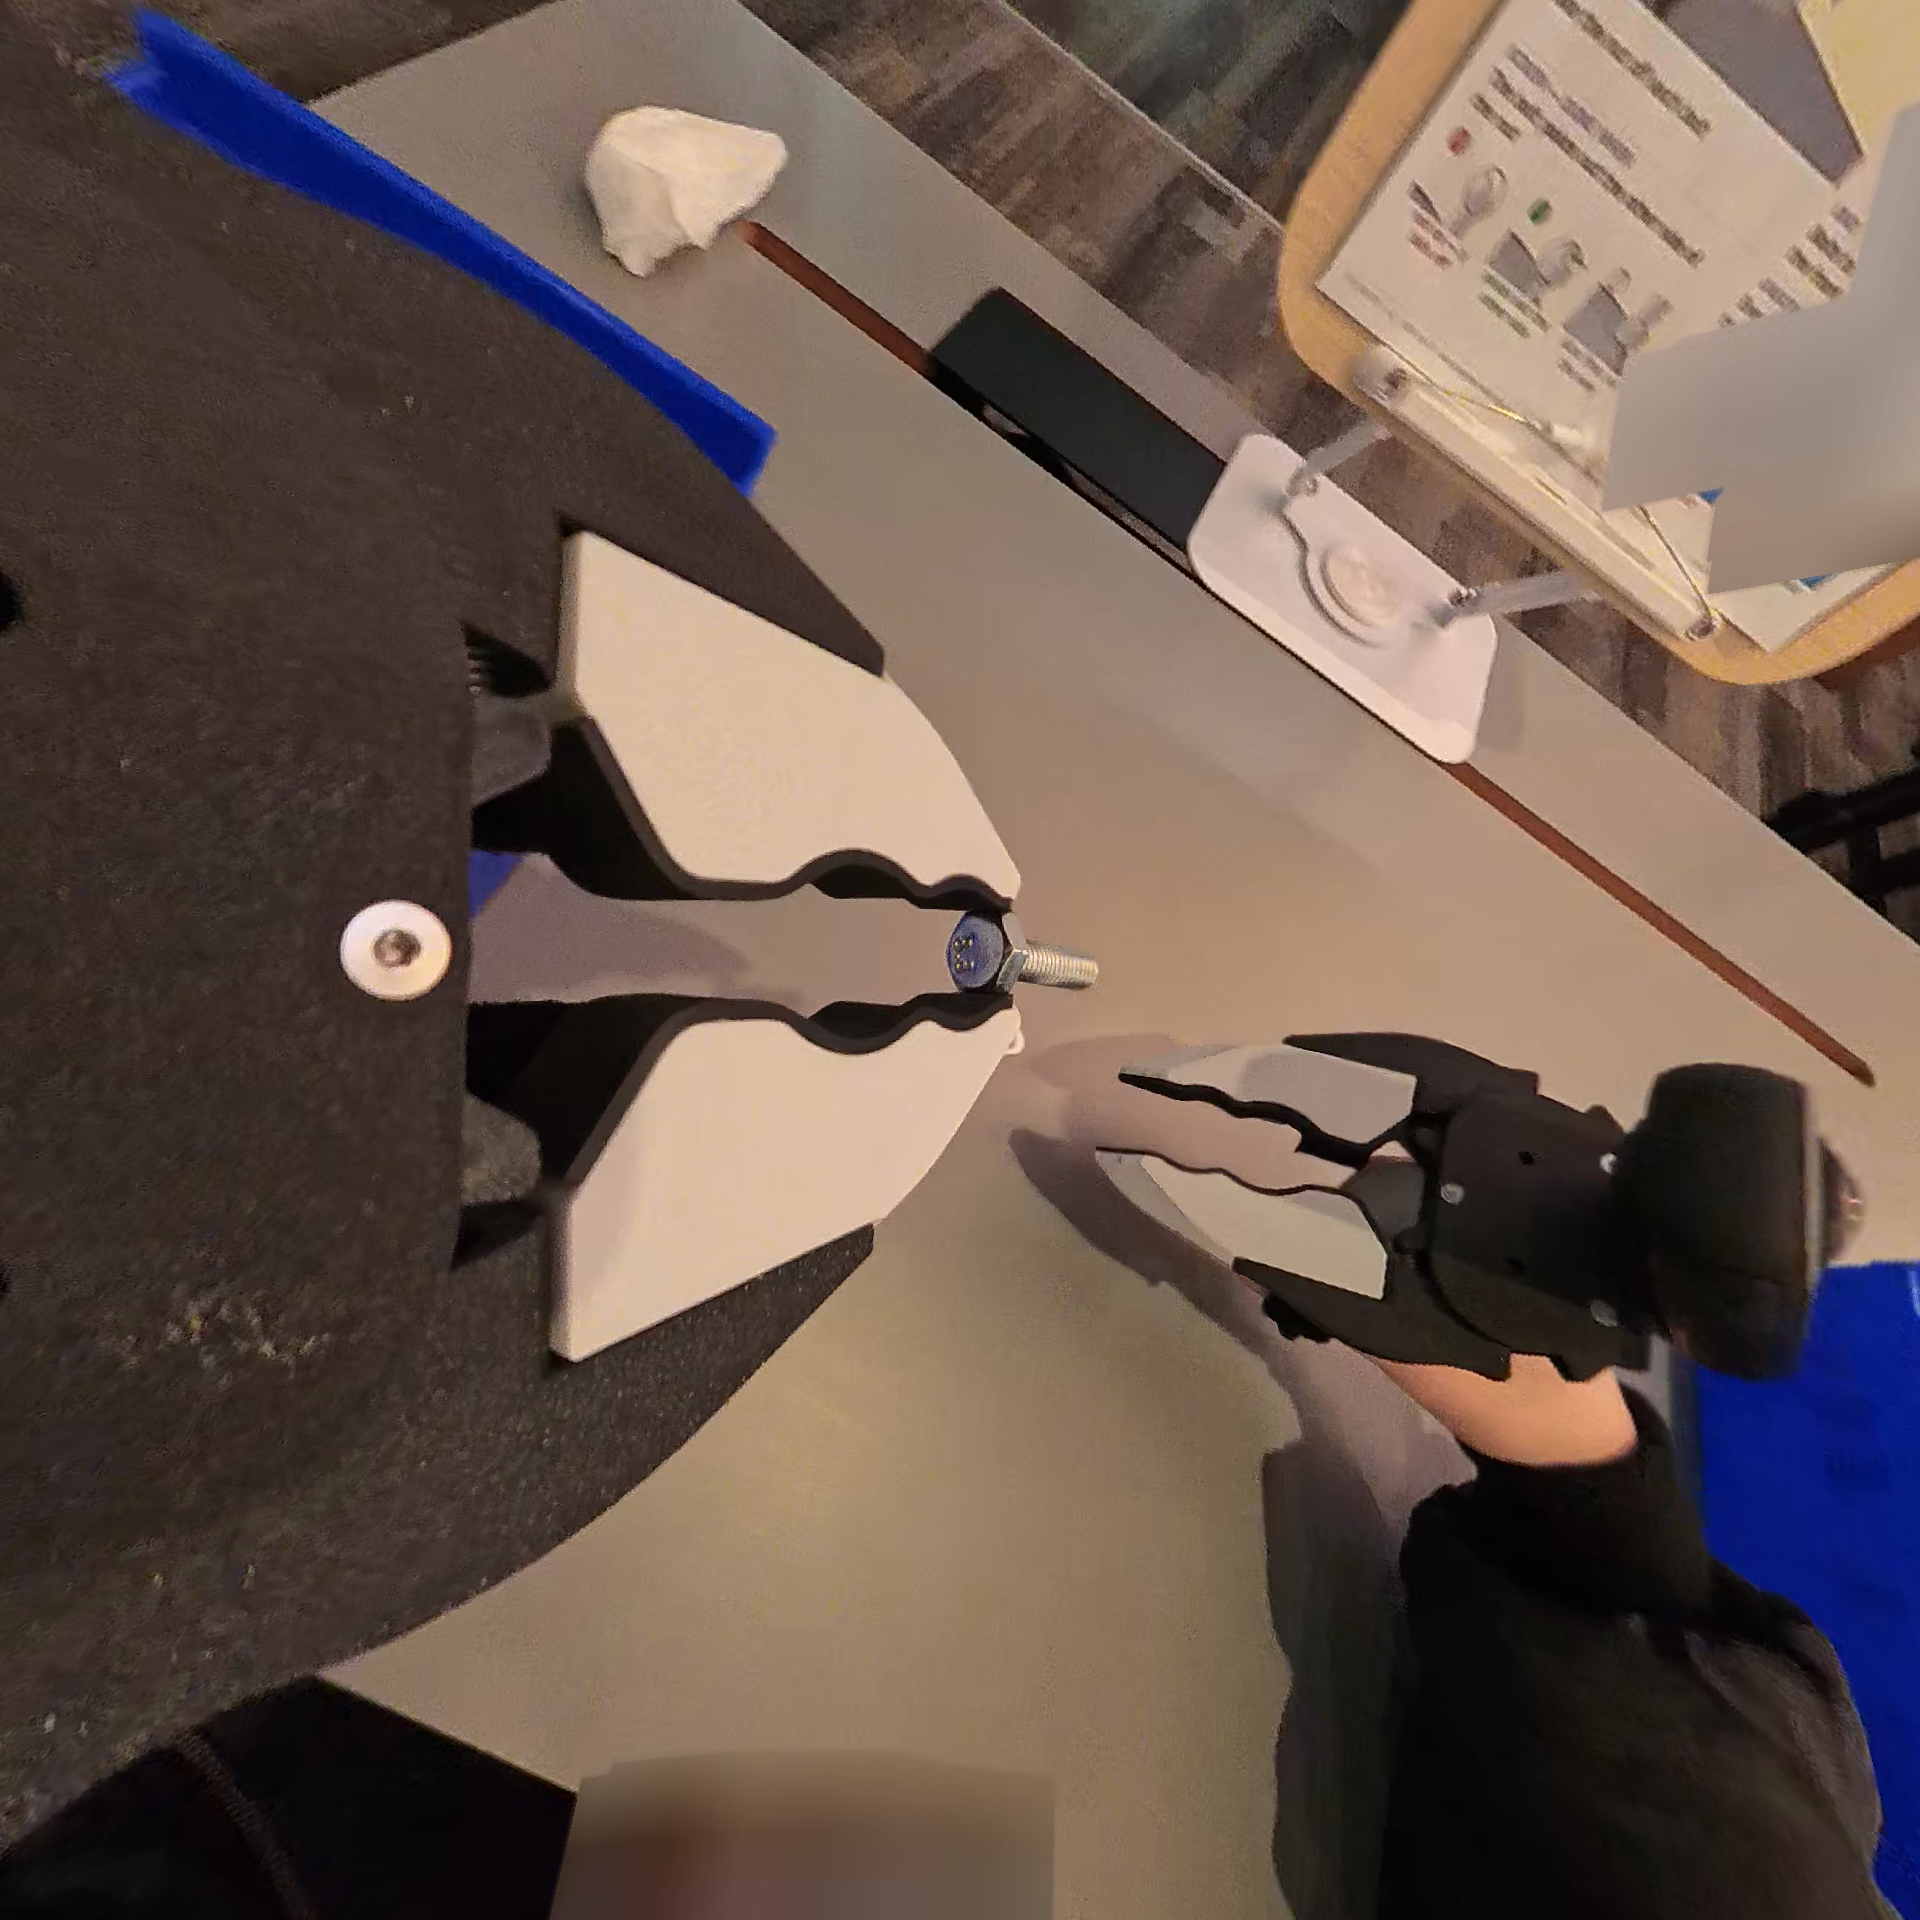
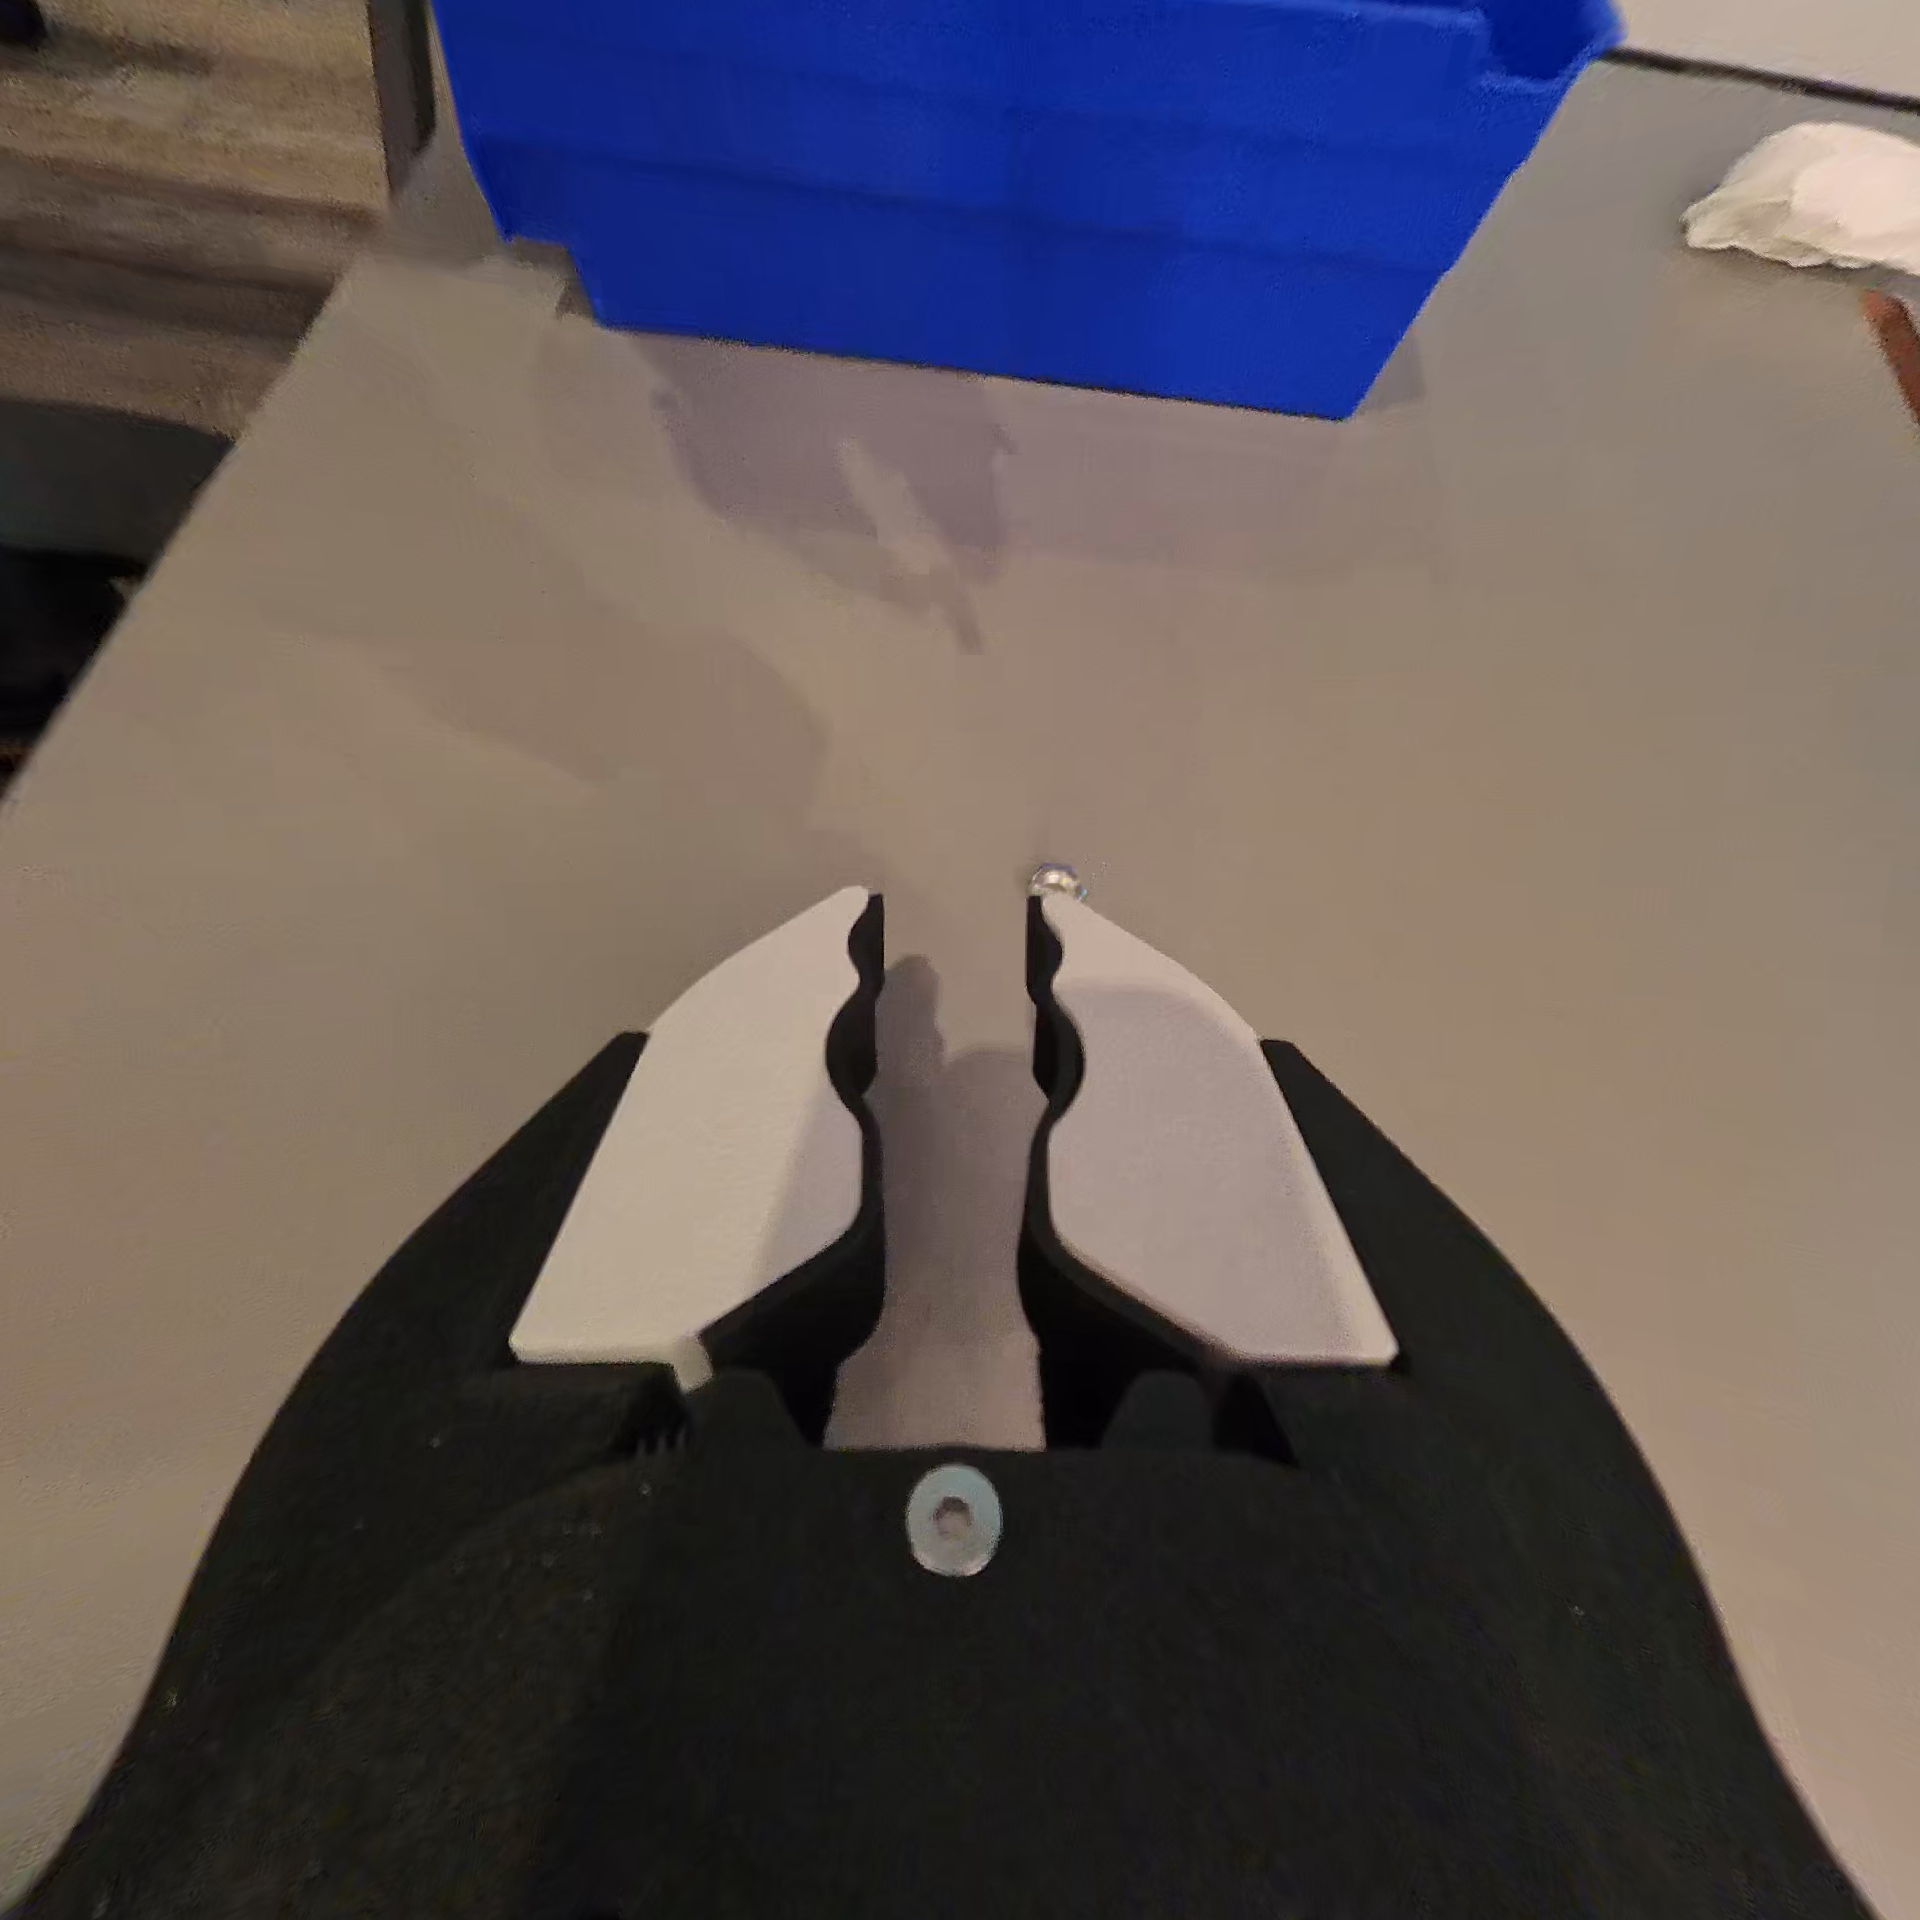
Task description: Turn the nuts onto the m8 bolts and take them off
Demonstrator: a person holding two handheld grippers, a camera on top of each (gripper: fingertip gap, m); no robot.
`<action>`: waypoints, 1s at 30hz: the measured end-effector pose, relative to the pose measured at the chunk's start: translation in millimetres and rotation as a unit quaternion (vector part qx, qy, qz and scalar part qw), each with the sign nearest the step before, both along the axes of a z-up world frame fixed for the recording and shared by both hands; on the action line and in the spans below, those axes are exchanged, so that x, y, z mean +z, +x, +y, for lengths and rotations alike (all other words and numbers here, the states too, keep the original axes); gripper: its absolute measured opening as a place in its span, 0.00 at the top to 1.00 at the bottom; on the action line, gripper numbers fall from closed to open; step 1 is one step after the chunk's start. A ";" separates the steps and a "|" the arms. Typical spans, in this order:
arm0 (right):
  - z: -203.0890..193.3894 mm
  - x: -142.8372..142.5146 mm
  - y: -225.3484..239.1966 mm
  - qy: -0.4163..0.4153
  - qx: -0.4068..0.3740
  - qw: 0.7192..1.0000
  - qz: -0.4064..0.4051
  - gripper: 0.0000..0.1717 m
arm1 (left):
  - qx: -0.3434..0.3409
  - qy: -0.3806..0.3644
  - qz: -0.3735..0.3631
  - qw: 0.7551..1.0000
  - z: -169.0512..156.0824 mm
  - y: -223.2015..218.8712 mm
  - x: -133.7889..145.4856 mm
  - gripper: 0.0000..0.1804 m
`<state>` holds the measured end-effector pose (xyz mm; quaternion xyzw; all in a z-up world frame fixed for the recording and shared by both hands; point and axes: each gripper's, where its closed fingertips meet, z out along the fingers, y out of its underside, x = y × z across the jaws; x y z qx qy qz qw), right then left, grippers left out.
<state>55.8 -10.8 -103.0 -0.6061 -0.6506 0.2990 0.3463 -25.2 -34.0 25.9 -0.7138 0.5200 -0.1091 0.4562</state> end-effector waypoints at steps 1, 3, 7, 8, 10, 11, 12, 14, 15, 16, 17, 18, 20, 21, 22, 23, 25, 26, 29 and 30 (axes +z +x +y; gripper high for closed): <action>2.6 -6.6 -4.3 0.007 0.014 1.000 -0.011 0.85 | 0.007 -0.001 0.001 1.000 -1.7 -8.2 0.0 0.92; 9.7 -19.9 -9.2 0.020 0.033 0.998 -0.040 0.85 | 0.023 -0.001 0.002 1.000 -5.4 -23.4 0.7 0.92; 21.2 -34.8 -16.8 0.025 0.054 0.995 -0.075 0.84 | 0.044 0.000 0.012 0.999 -14.6 -47.8 0.1 0.92; 23.3 -36.0 -19.7 0.026 0.057 0.995 -0.077 0.84 | 0.048 -0.001 0.013 0.999 -16.5 -51.7 0.2 0.92; 26.0 -39.2 -24.9 0.028 0.064 0.994 -0.085 0.84 | 0.052 -0.001 0.012 0.999 -19.1 -57.1 0.6 0.92; 25.9 -41.3 -27.1 0.024 0.070 0.993 -0.090 0.84 | 0.054 -0.001 0.011 0.998 -19.5 -58.6 0.9 0.92; 25.5 -43.7 -28.9 0.019 0.074 0.992 -0.096 0.85 | 0.055 -0.002 0.011 0.998 -19.8 -59.6 0.9 0.92; 26.7 -49.7 -29.9 0.017 0.079 0.990 -0.114 0.86 | 0.056 -0.001 0.011 0.998 -19.7 -60.3 1.0 0.92; 27.0 -52.0 -29.7 0.015 0.081 0.989 -0.122 0.86 | 0.056 -0.001 0.012 0.998 -19.9 -60.1 1.1 0.92; 27.7 -52.9 -29.8 0.011 0.080 0.989 -0.126 0.88 | 0.054 -0.002 0.012 0.998 -20.2 -59.4 1.2 0.92; 28.7 -53.2 -29.6 0.007 0.077 0.989 -0.128 0.88 | 0.053 -0.002 0.012 0.999 -20.1 -58.5 1.4 0.92; 28.6 -53.6 -28.9 0.002 0.077 0.988 -0.131 0.89 | 0.053 -0.001 0.012 0.999 -19.8 -57.6 1.7 0.92; 28.9 -53.7 -27.3 -0.002 0.074 0.989 -0.130 0.92 | 0.049 0.000 0.010 0.999 -19.1 -54.2 2.4 0.92; 29.4 -53.8 -25.4 -0.001 0.070 0.989 -0.130 0.92 | 0.047 -0.002 0.007 0.999 -18.6 -51.3 2.7 0.92; 29.8 -53.8 -21.9 0.001 0.066 0.989 -0.131 0.92 | 0.044 -0.003 0.002 0.999 -18.0 -47.5 2.7 0.92; 29.9 -53.9 -16.3 0.001 0.060 0.989 -0.134 0.92 | 0.038 -0.005 -0.003 0.999 -17.4 -42.2 2.4 0.92; 29.8 -53.8 1.9 0.001 0.045 0.989 -0.143 0.92 | 0.025 -0.010 -0.011 1.000 -14.8 -28.1 -0.4 0.92; 29.1 -53.1 13.8 0.001 0.035 0.989 -0.147 0.92 | 0.014 -0.012 -0.015 1.000 -13.6 -18.7 -2.6 0.92; 25.9 -49.1 60.1 -0.003 -0.009 0.988 -0.152 0.92 | -0.019 -0.018 -0.020 0.999 -8.2 13.7 -12.1 0.92; 25.6 -48.5 78.6 -0.003 -0.031 0.987 -0.157 0.92 | -0.031 -0.022 -0.021 0.999 -6.6 25.4 -16.1 0.92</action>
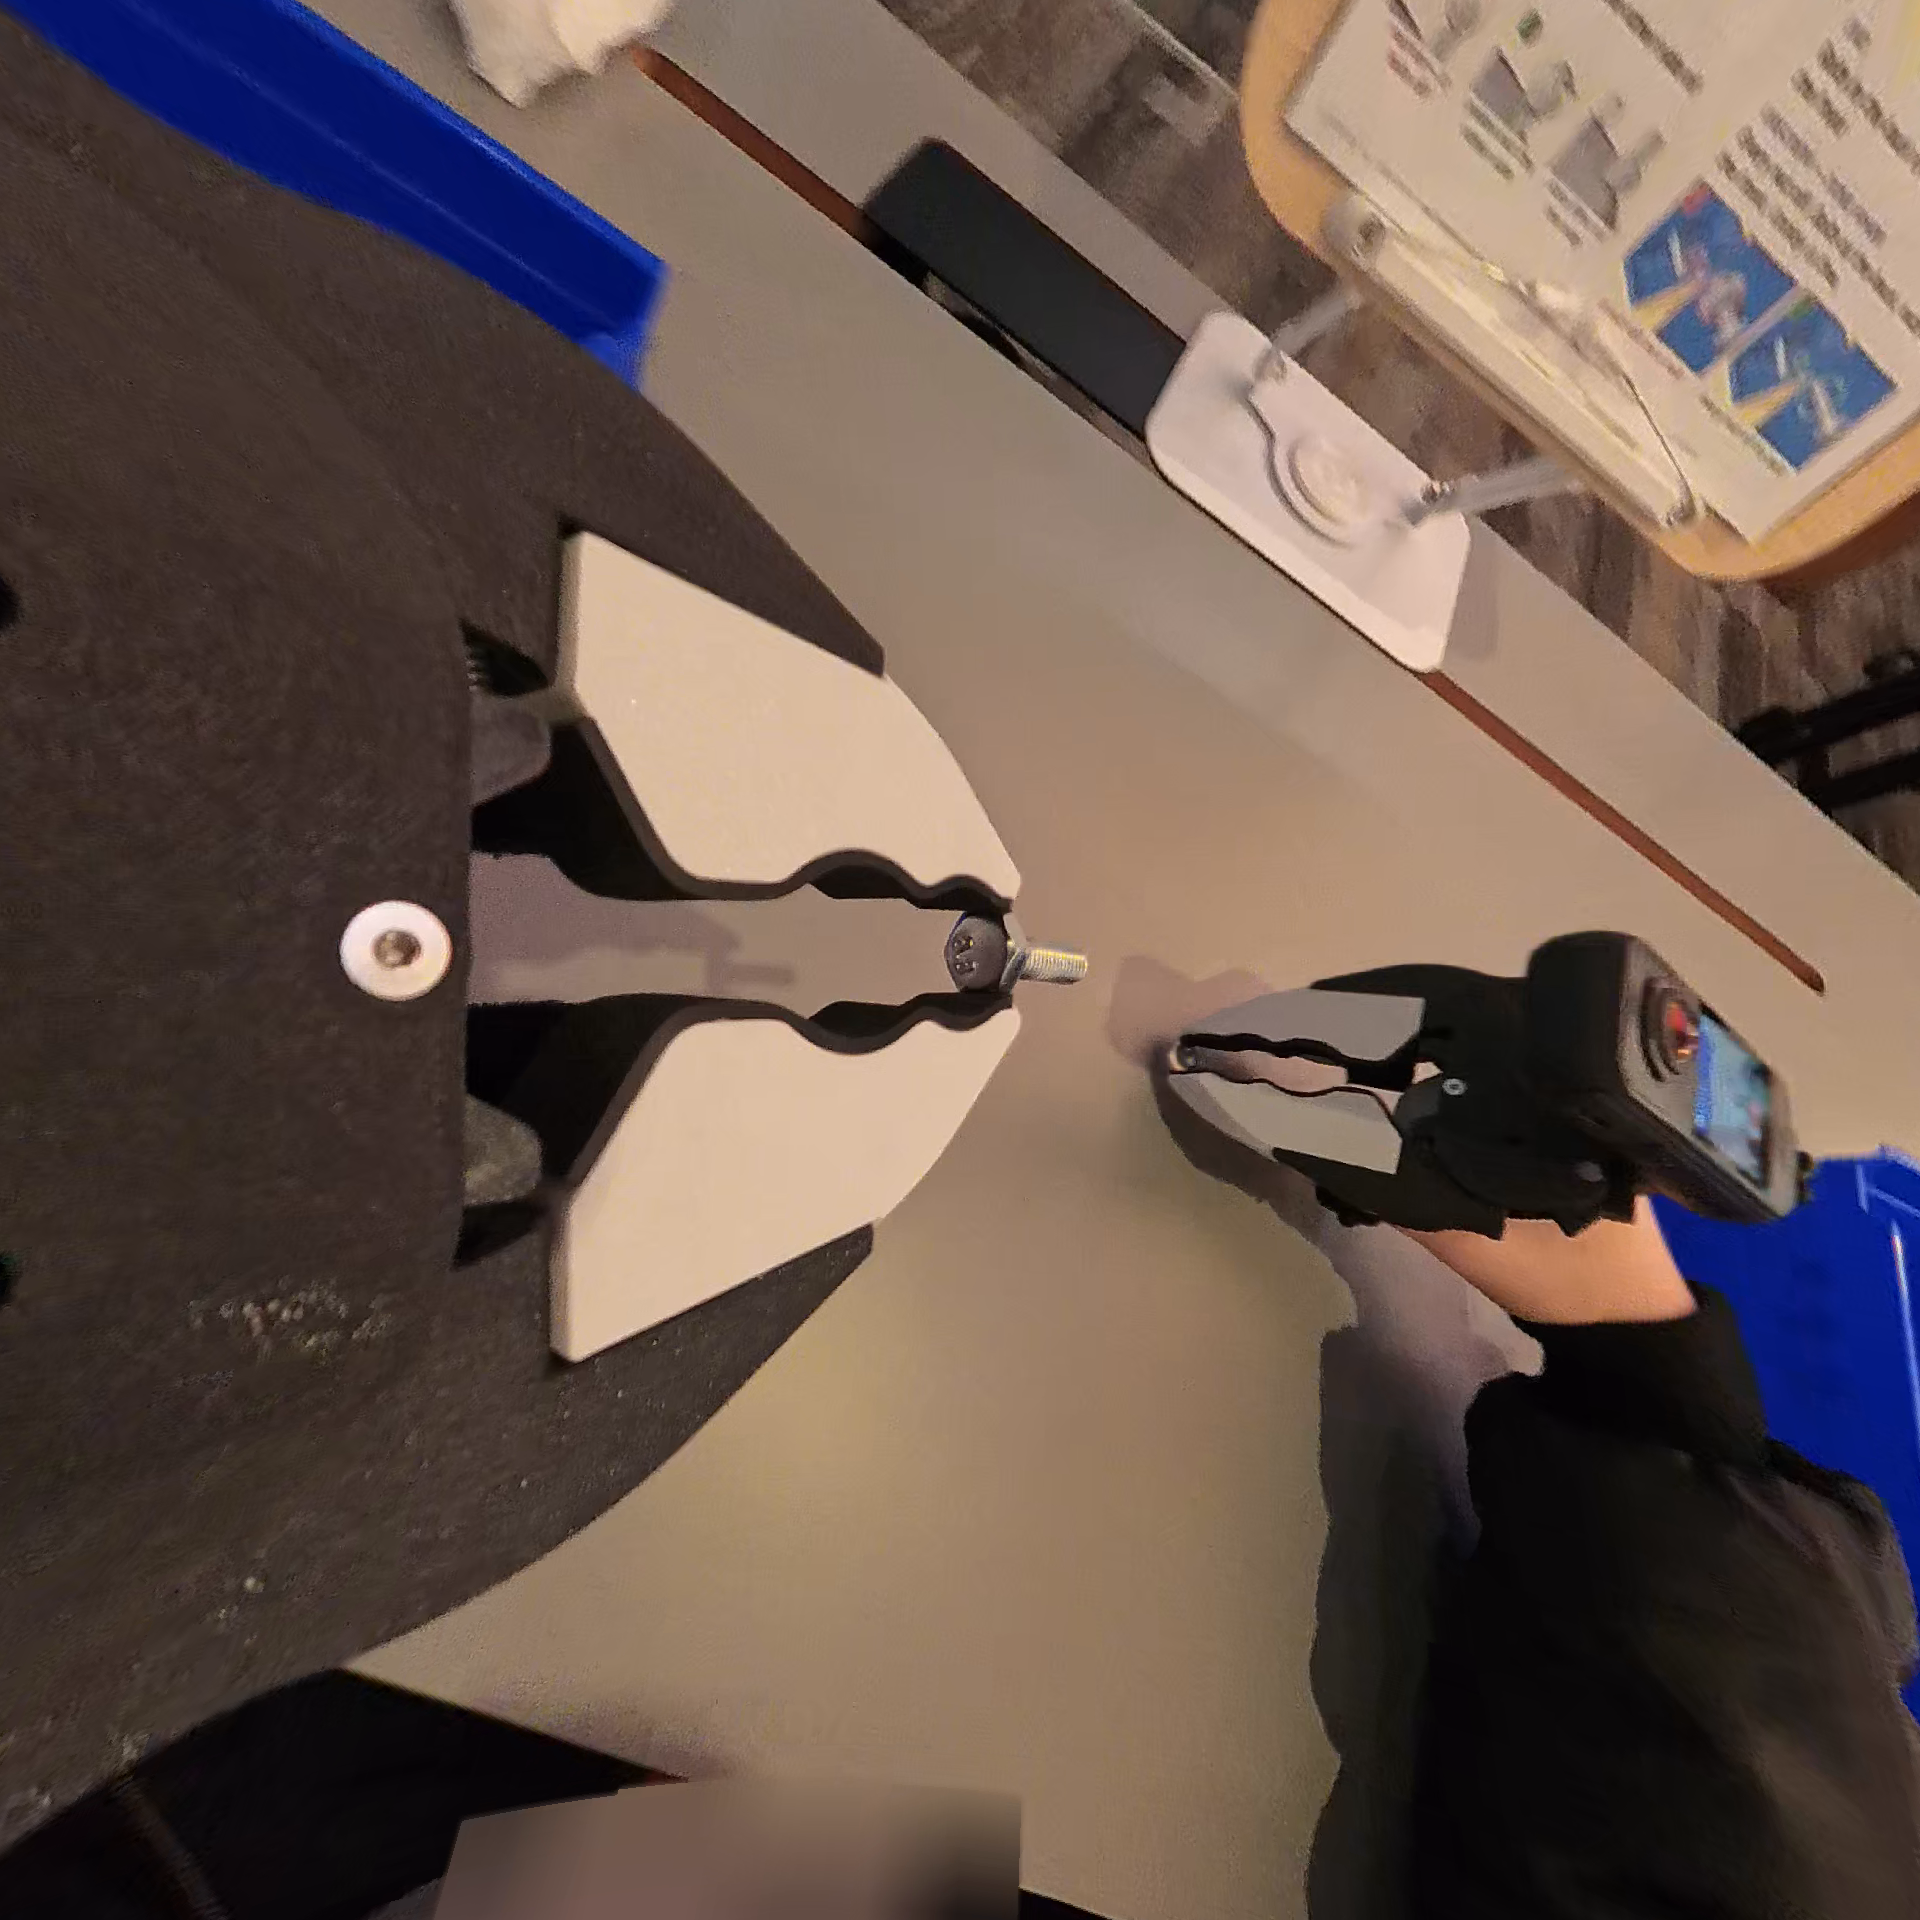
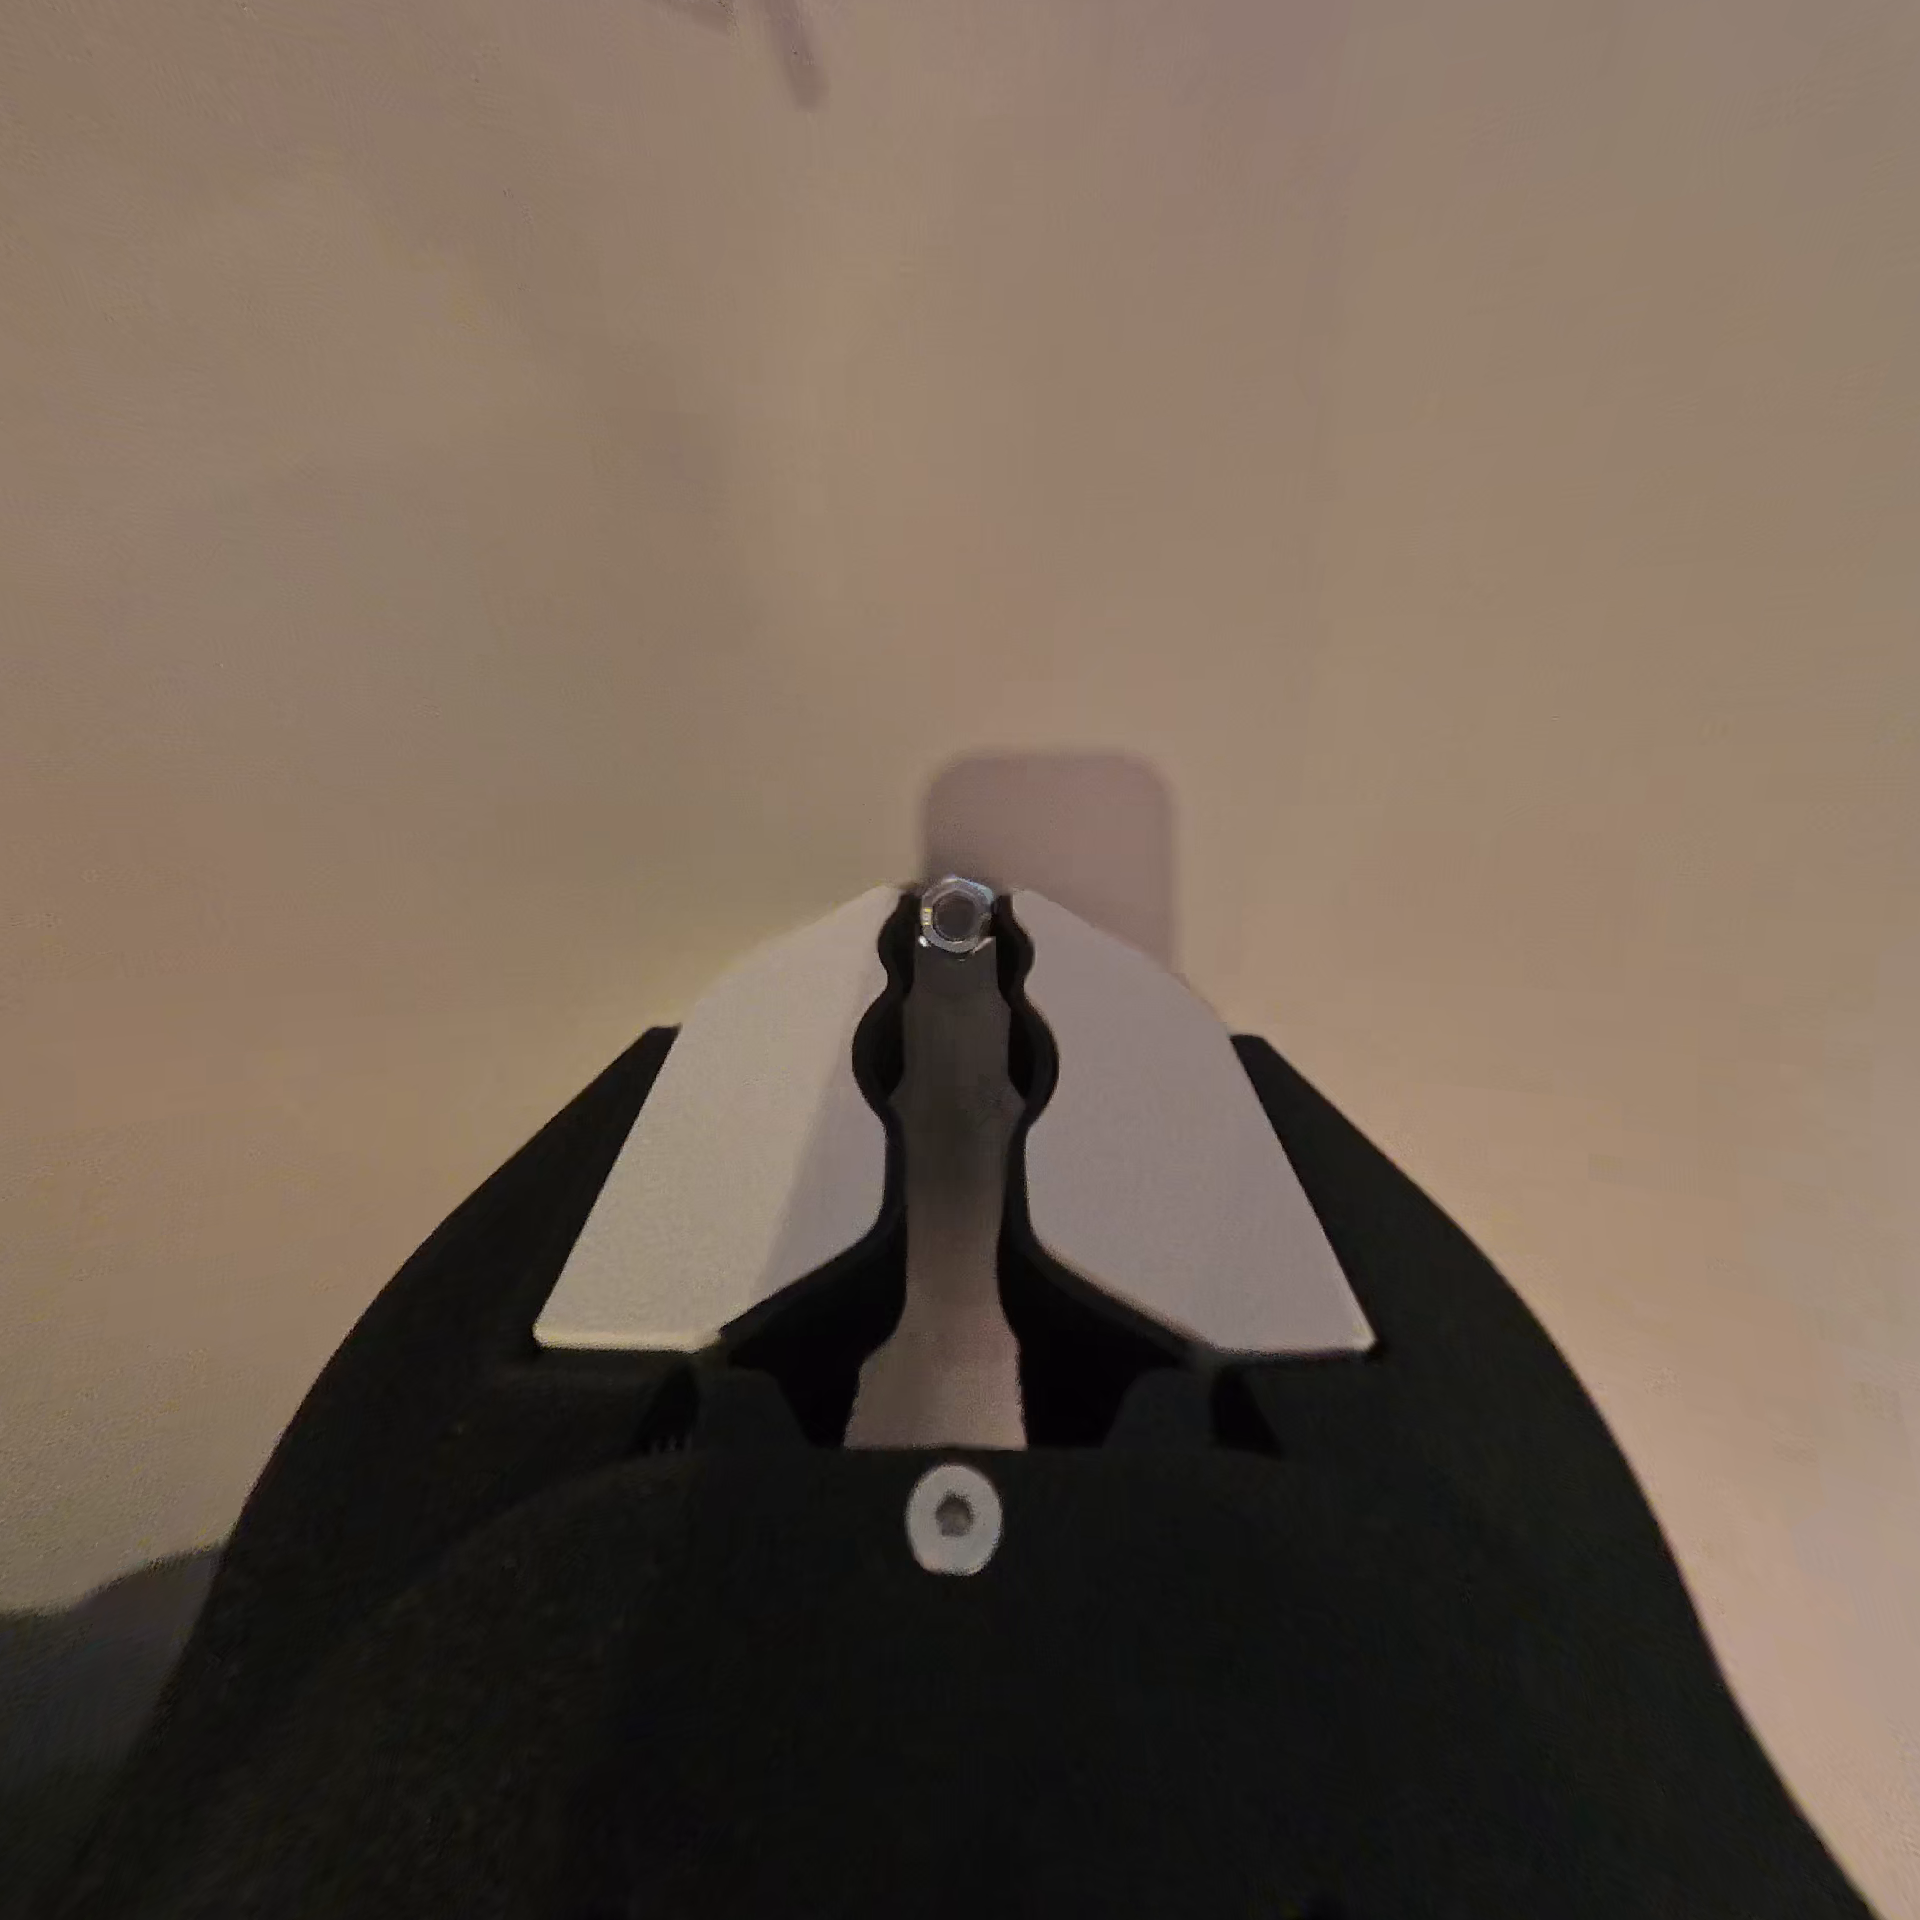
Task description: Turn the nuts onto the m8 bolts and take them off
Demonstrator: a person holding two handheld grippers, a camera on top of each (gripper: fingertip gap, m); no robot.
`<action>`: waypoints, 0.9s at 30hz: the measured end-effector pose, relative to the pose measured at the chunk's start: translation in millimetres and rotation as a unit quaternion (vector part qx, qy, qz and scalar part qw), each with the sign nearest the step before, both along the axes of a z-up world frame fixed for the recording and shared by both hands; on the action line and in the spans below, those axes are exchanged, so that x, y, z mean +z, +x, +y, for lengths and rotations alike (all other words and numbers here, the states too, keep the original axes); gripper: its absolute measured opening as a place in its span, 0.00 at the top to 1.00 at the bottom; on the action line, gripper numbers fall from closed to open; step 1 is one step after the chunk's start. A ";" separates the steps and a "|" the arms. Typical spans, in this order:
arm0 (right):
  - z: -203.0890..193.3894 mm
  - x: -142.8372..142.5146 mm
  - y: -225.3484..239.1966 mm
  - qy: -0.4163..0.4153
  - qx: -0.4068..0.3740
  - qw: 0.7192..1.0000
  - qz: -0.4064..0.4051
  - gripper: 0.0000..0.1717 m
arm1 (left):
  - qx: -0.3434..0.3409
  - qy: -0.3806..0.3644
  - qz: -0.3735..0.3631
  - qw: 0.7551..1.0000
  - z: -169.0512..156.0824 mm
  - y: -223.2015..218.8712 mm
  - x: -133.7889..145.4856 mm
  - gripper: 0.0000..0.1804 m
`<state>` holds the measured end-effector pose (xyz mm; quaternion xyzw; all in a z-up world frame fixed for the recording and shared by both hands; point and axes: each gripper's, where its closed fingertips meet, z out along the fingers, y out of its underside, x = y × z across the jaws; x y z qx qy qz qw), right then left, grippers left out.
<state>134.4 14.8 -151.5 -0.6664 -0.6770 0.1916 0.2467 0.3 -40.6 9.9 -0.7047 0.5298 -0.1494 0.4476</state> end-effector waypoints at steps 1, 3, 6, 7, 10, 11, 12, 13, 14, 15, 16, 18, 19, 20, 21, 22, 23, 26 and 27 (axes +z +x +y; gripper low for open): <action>-1.1 0.0 18.7 -0.001 -0.022 1.000 -0.005 0.92 | -0.011 -0.001 -0.001 1.000 2.1 11.7 -3.7 0.92; -4.3 -0.4 51.2 -0.008 -0.062 0.998 -0.004 0.92 | -0.030 0.000 -0.005 1.000 7.0 34.1 -9.9 0.92; -10.7 -0.2 77.9 -0.026 -0.101 0.994 0.019 0.92 | -0.051 -0.006 -0.027 0.998 12.0 64.4 -14.3 0.92; -12.2 -0.7 82.6 -0.028 -0.107 0.994 0.023 0.92 | -0.055 -0.010 -0.034 0.998 13.2 72.4 -15.1 0.92; -15.1 -1.3 86.2 -0.022 -0.112 0.993 0.031 0.92 | -0.059 -0.005 -0.057 0.997 15.9 88.5 -13.1 0.92; -15.9 -1.5 84.8 -0.021 -0.110 0.993 0.034 0.92 | -0.060 -0.003 -0.063 0.996 16.2 91.4 -11.8 0.92; -16.3 -2.5 83.7 -0.021 -0.109 0.993 0.035 0.92 | -0.060 0.000 -0.069 0.996 16.4 93.2 -10.1 0.92; -16.5 -4.6 82.9 -0.021 -0.109 0.993 0.032 0.92 | -0.059 0.005 -0.074 0.996 16.7 94.0 -8.3 0.92; -16.6 -7.0 82.4 -0.021 -0.108 0.994 0.029 0.92 | -0.058 0.010 -0.078 0.995 16.7 94.1 -6.4 0.92; -16.4 -7.8 81.1 -0.020 -0.107 0.994 0.031 0.92 | -0.058 0.012 -0.081 0.995 16.2 93.5 -4.8 0.92; -16.4 -7.7 79.5 -0.020 -0.106 0.994 0.036 0.92 | -0.056 0.015 -0.085 0.995 16.1 92.5 -2.9 0.92; -16.2 -7.9 77.9 -0.023 -0.106 0.993 0.043 0.92 | -0.053 0.021 -0.096 0.994 15.4 90.2 1.6 0.92; -16.1 -8.1 77.5 -0.022 -0.107 0.993 0.046 0.92 | -0.053 0.021 -0.099 0.993 14.3 89.2 3.0 0.92; -15.6 -7.8 77.5 -0.021 -0.110 0.993 0.048 0.91 | -0.052 0.023 -0.103 0.993 13.4 88.2 4.5 0.92; -14.2 -6.3 77.5 -0.015 -0.115 0.992 0.051 0.87 | -0.051 0.027 -0.105 0.993 12.7 87.4 5.8 0.92; -12.7 -1.6 76.5 -0.006 -0.120 0.991 0.061 0.84 | -0.050 0.032 -0.107 0.992 11.8 86.7 7.1 0.92; -12.2 7.6 73.2 0.005 -0.123 0.989 0.081 0.84 | -0.049 0.041 -0.109 0.992 10.8 86.4 8.9 0.92; -13.8 63.5 49.5 0.028 -0.141 0.971 0.189 0.86 | -0.048 0.087 -0.115 0.988 7.9 87.1 17.3 0.92; -15.2 87.2 39.0 0.018 -0.154 0.959 0.236 0.88 | -0.045 0.108 -0.115 0.987 8.1 87.7 20.5 0.92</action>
